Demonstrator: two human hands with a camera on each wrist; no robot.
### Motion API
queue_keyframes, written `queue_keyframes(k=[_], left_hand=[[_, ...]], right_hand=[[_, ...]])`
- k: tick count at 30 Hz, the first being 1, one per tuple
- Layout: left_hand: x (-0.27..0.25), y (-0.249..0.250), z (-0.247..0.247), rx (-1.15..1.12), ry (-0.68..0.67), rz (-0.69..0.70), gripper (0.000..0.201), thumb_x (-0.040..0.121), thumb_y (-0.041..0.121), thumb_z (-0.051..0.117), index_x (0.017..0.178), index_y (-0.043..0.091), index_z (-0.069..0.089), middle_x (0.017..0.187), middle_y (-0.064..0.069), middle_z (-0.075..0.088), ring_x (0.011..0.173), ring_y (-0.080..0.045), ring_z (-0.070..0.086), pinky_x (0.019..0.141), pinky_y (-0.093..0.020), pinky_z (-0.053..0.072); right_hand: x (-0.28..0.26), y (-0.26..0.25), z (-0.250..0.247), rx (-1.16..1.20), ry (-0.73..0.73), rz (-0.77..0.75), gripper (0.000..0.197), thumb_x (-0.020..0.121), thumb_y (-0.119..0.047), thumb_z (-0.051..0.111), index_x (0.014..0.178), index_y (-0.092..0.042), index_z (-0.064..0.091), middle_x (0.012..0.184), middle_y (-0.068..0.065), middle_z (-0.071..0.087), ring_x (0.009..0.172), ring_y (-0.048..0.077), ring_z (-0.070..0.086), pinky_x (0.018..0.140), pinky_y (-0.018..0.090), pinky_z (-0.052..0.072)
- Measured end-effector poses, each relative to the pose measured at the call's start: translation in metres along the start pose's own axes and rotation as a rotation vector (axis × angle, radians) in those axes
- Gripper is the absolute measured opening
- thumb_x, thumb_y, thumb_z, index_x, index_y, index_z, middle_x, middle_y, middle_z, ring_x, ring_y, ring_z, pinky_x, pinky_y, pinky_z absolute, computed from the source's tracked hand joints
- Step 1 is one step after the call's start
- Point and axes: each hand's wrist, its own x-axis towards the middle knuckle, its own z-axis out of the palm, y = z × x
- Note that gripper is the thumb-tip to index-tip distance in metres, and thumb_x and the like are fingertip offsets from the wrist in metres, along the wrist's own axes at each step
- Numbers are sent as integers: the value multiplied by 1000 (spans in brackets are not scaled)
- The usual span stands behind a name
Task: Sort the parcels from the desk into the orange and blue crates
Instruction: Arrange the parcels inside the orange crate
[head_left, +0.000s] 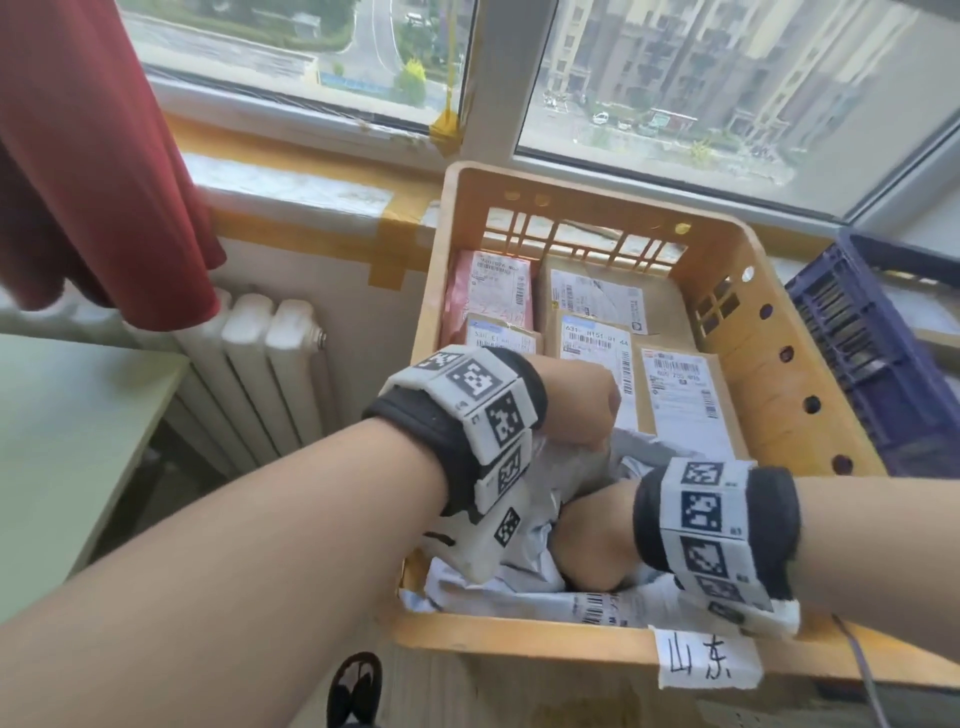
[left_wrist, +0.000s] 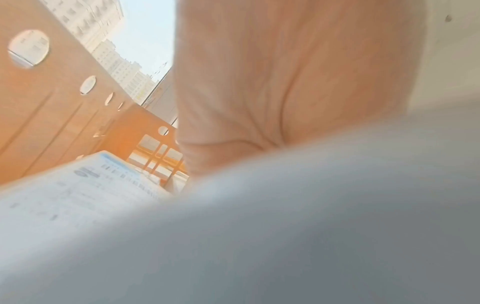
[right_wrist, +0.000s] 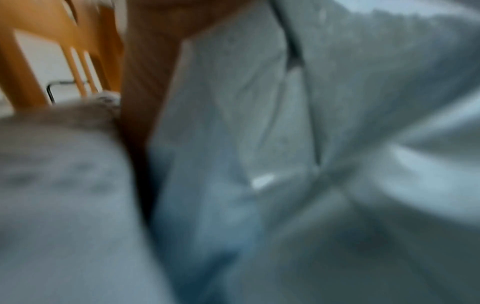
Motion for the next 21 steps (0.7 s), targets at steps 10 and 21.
queue_keyframes(k=[10, 21], left_hand=[[-18, 20, -7, 155, -71, -18, 23, 94, 13, 53, 113, 7, 66, 101, -4, 63, 84, -19, 54, 55, -23, 40], [-30, 48, -11, -10, -459, -100, 87, 77, 62, 67, 149, 34, 26, 146, 5, 37, 131, -21, 42, 102, -36, 40]], right_hand=[[-81, 60, 44, 231, 122, 266, 23, 81, -30, 64, 100, -18, 64, 93, 1, 69, 83, 22, 65, 70, 34, 56], [-83, 43, 80, 580, 515, 134, 22, 98, -27, 54, 114, -14, 64, 111, 15, 67, 95, 33, 63, 87, 44, 51]])
